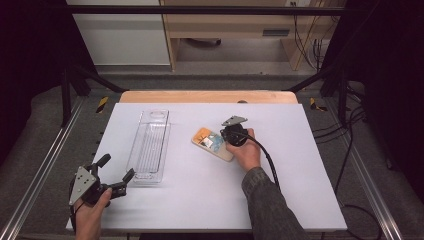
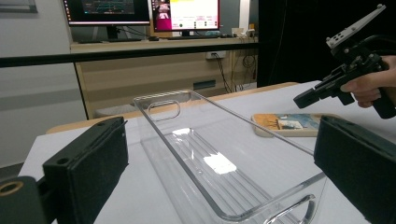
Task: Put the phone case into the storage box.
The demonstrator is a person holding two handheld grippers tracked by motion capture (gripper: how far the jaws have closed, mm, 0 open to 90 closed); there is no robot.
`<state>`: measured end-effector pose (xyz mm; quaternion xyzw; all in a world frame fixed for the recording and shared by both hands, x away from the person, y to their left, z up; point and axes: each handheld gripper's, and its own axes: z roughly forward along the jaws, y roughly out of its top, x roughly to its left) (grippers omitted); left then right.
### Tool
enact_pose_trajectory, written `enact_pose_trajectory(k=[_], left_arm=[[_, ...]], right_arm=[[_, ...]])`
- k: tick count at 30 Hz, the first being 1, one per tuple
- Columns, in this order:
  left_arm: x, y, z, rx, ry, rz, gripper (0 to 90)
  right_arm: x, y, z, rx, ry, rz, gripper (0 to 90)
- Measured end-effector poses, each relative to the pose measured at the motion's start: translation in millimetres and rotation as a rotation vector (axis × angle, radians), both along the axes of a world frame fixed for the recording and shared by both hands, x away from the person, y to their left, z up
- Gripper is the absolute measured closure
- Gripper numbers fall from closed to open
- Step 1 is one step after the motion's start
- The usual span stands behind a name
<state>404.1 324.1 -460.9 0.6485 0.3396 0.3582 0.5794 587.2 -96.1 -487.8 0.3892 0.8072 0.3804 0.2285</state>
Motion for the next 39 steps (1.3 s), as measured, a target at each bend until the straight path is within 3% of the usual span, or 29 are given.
enact_pose_trajectory(k=[12, 24, 39], left_arm=[[0.1, 0.2, -0.1, -0.007, 0.001, -0.002, 2.6], [0.4, 0.6, -0.4, -0.007, 0.003, -0.001, 2.6], [-0.5, -2.7, 0.2, 0.0, 0.001, -0.006, 2.7]], right_arm=[[12.1, -2.8, -12.4, 0.015, 0.027, -0.028, 90.0], [17.1, -2.7, -18.4, 0.015, 0.037, -0.009, 90.0], [-5.4, 12.6, -15.7, -0.042, 0.027, 0.116, 90.0]])
